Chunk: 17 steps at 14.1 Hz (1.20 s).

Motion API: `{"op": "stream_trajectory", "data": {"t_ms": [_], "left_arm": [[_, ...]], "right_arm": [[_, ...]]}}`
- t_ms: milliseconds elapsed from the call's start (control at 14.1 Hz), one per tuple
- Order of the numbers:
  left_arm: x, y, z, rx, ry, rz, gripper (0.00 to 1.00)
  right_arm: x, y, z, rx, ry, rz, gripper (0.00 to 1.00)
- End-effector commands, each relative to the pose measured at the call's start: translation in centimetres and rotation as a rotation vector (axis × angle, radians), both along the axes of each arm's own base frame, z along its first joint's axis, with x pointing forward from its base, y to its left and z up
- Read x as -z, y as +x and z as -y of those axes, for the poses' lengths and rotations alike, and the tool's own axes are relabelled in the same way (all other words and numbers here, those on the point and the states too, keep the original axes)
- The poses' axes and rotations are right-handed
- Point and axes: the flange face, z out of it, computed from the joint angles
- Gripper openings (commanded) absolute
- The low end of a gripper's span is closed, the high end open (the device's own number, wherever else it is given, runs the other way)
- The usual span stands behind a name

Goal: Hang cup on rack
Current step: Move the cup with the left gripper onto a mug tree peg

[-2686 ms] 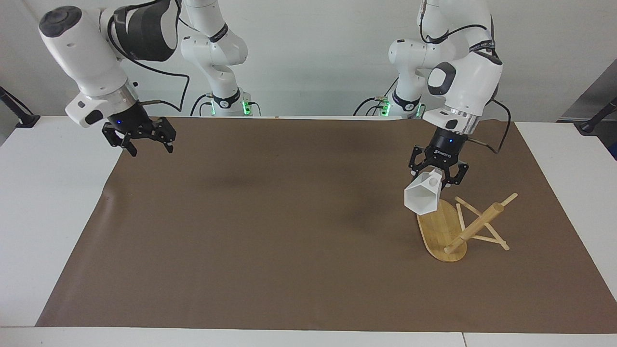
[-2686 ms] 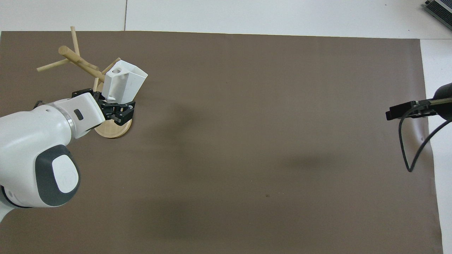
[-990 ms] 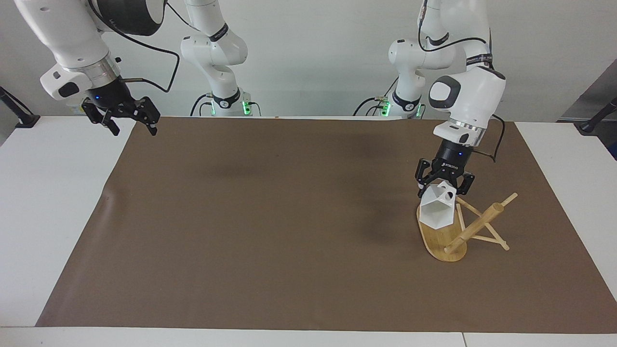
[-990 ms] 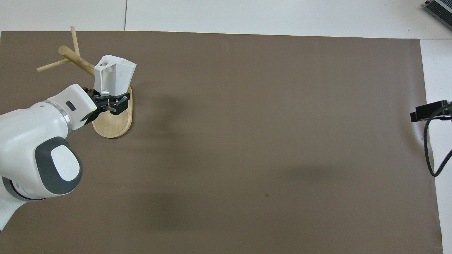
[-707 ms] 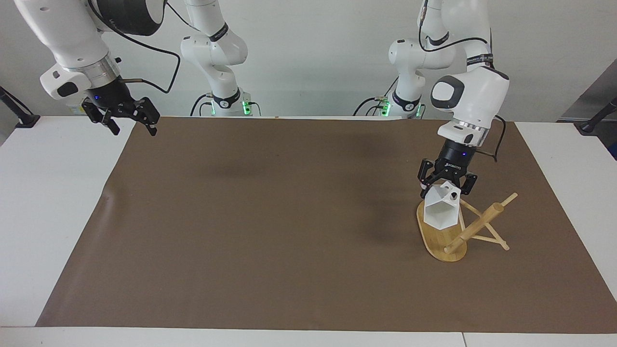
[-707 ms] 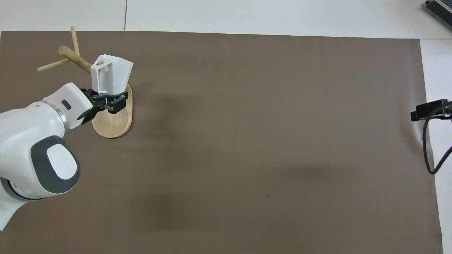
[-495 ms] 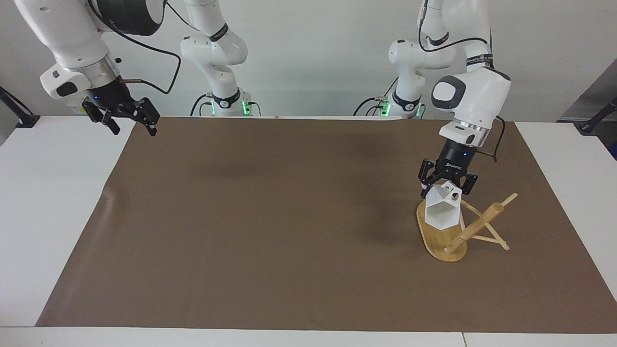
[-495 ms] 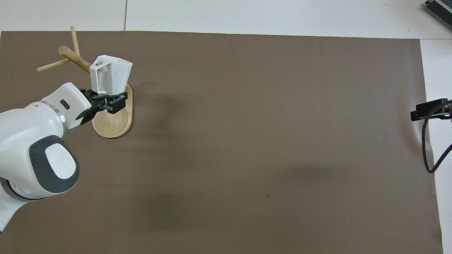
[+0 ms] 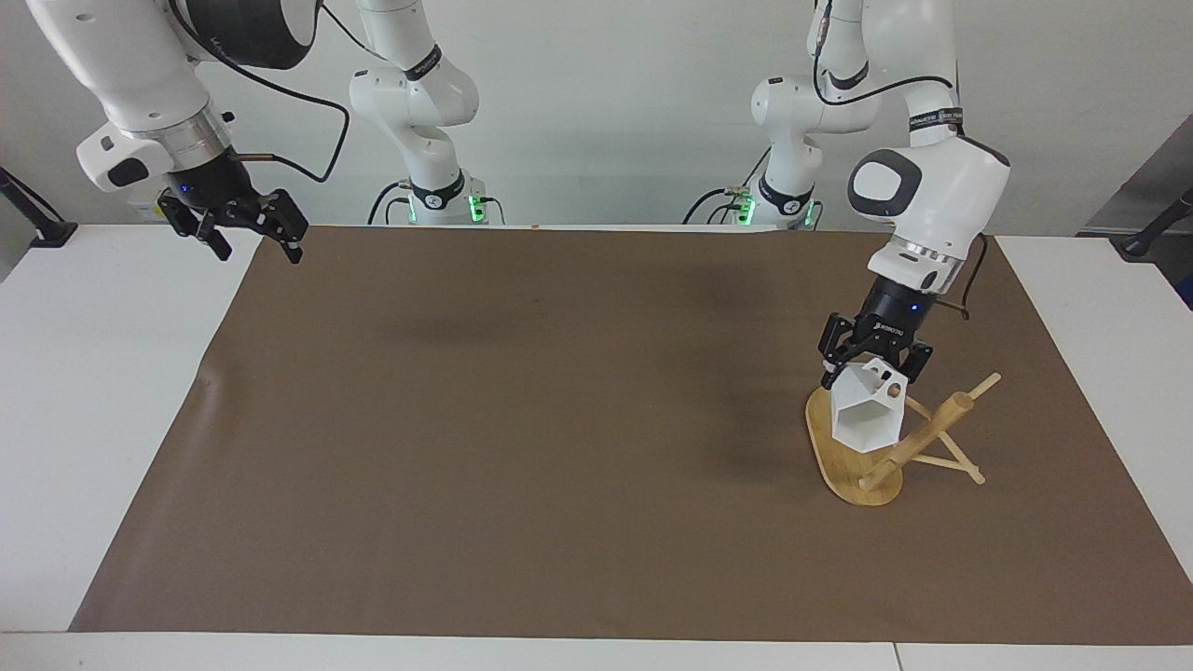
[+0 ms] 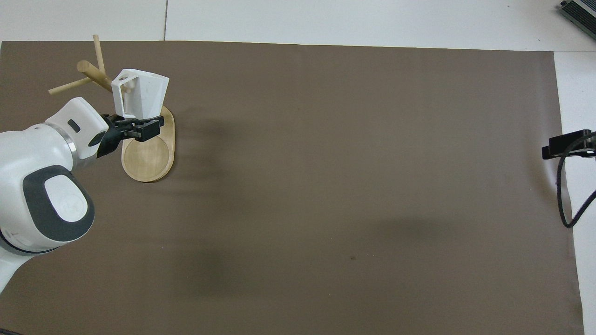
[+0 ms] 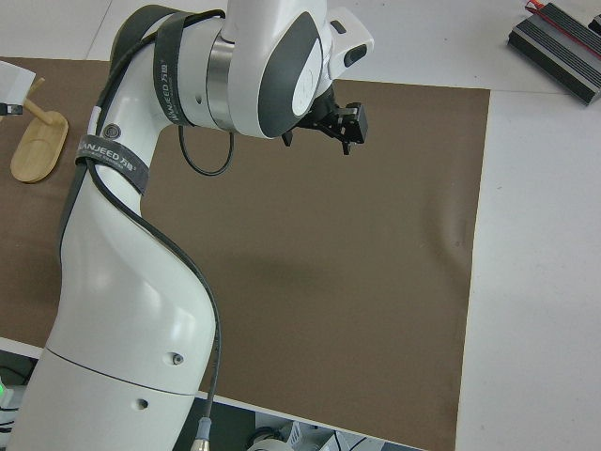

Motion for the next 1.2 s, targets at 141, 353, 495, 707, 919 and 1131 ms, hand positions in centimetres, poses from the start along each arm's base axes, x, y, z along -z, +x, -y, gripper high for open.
{"op": "stream_trajectory", "data": {"t_ms": [141, 353, 495, 707, 919, 1131], "left_arm": [[0.6, 0.9, -0.3, -0.041, -0.072, -0.031, 0.0], [0.4, 0.9, -0.4, -0.058, -0.12, -0.05, 0.0], [0.4, 1.1, -1.2, -0.078, -0.141, -0.058, 0.0], [0.5, 1.1, -1.6, -0.094, -0.171, -0.075, 0.0], [0.6, 1.1, -2.7, -0.11, -0.173, -0.082, 0.0], [0.8, 1.2, -2.8, -0.115, -0.173, -0.082, 0.0]], "right_arm": [[0.1, -0.4, 0.2, 0.017, -0.008, 0.006, 1.0], [0.1, -0.4, 0.2, 0.017, -0.008, 0.003, 1.0], [0.1, -0.4, 0.2, 0.017, -0.008, 0.003, 1.0], [0.2, -0.6, 0.9, 0.027, -0.008, 0.0, 1.0], [0.2, -0.6, 1.0, 0.029, -0.008, 0.0, 1.0], [0.2, -0.6, 1.0, 0.024, -0.008, -0.002, 1.0]]}}
